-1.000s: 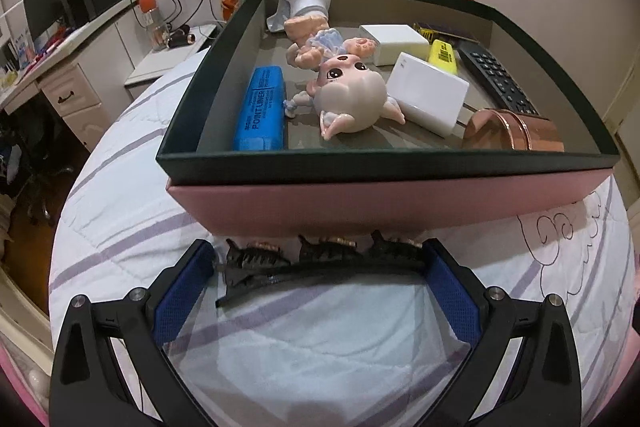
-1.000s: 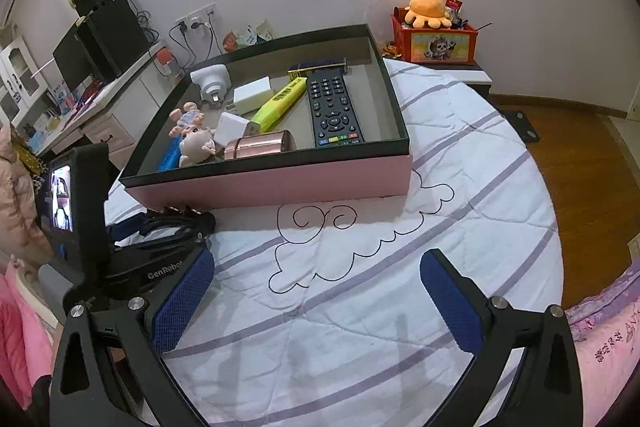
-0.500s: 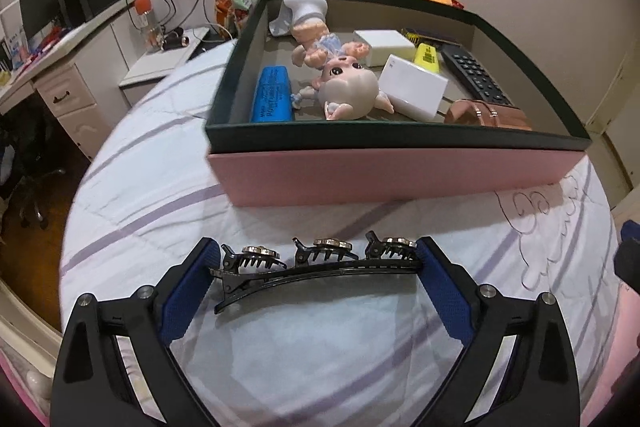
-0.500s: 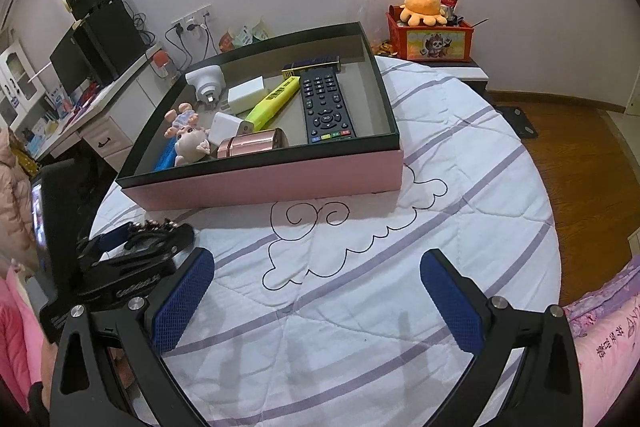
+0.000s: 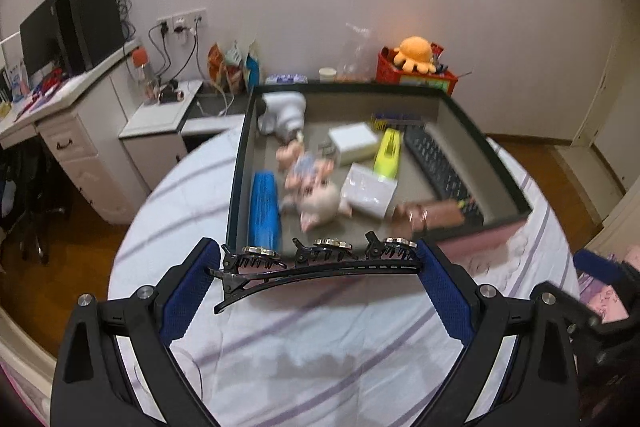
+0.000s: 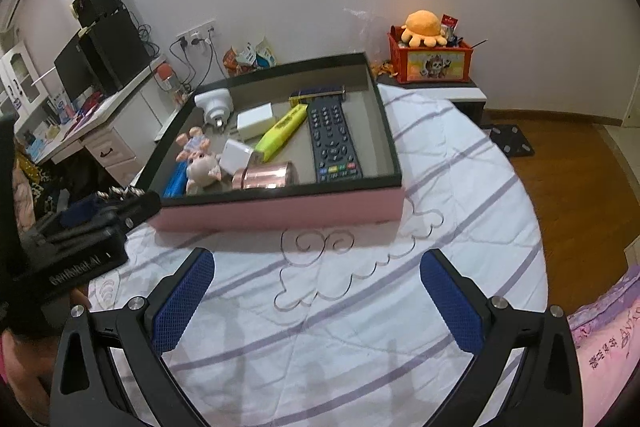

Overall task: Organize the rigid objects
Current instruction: 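Carry the hair clip over the box and lower it inside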

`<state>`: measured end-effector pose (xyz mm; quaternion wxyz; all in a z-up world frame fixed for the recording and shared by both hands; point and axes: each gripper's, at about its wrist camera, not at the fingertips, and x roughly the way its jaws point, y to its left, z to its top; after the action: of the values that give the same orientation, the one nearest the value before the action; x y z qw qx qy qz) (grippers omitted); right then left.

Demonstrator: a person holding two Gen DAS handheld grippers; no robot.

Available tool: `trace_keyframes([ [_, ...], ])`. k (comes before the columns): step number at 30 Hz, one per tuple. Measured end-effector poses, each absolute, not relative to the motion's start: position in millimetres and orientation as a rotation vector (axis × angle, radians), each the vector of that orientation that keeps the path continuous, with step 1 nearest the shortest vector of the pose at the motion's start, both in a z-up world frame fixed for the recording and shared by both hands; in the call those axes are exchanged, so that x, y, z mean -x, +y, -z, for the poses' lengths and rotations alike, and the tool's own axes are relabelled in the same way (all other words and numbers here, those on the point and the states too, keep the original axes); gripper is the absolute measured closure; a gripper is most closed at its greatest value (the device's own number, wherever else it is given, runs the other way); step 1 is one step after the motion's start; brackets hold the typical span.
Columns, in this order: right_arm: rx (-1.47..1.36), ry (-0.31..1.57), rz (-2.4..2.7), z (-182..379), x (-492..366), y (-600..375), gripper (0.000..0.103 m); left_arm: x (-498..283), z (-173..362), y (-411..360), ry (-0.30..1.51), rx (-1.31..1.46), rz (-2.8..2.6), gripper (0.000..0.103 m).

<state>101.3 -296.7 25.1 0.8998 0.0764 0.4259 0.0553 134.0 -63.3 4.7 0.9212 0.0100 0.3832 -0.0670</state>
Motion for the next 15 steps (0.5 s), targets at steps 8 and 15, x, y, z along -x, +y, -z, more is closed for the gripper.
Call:
trace_keyframes([
  [8, -0.173, 0.87, -0.076, -26, -130, -315, 0.0, -189, -8, -90, 0.784, -0.03, 0.177, 0.005],
  [15, -0.191, 0.879, -0.029, -19, -160, -342, 0.0, -241, 11, -121, 0.827, -0.053, 0.209, 0.005],
])
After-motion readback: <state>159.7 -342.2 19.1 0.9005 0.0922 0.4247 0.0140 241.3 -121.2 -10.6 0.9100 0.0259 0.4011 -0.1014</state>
